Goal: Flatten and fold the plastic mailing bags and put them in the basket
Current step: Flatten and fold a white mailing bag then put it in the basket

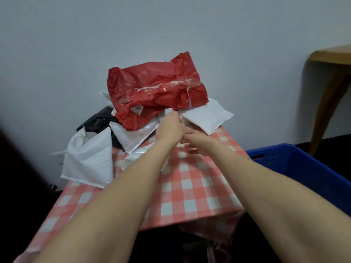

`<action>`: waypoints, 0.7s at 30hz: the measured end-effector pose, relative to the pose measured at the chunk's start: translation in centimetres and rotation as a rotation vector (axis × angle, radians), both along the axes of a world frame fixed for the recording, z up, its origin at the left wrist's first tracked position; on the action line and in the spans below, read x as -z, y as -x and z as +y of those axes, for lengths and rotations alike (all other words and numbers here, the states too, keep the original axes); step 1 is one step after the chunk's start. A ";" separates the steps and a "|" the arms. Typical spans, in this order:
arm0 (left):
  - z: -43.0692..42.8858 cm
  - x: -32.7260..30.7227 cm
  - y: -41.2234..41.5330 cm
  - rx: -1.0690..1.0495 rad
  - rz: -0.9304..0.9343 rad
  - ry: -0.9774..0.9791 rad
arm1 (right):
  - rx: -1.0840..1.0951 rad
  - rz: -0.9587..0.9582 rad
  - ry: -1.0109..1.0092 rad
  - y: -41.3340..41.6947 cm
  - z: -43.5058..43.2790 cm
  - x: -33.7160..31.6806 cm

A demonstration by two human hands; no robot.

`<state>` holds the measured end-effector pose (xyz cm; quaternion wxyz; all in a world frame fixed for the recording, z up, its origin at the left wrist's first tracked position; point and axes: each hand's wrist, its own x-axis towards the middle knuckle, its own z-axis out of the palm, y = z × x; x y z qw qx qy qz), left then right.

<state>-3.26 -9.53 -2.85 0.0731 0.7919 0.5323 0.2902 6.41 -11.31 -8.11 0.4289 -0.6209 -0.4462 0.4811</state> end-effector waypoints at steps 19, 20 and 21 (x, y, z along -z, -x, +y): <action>4.7 1.7 2.1 -0.256 -0.259 0.176 | 0.375 0.053 -0.149 -4.8 0.6 -0.2; 5.1 2.4 1.4 -0.221 -0.296 0.265 | 0.389 0.048 -0.148 -5.8 0.5 0.0; 5.3 3.0 0.6 -0.158 -0.359 0.368 | 0.388 0.044 -0.149 -6.5 0.2 0.0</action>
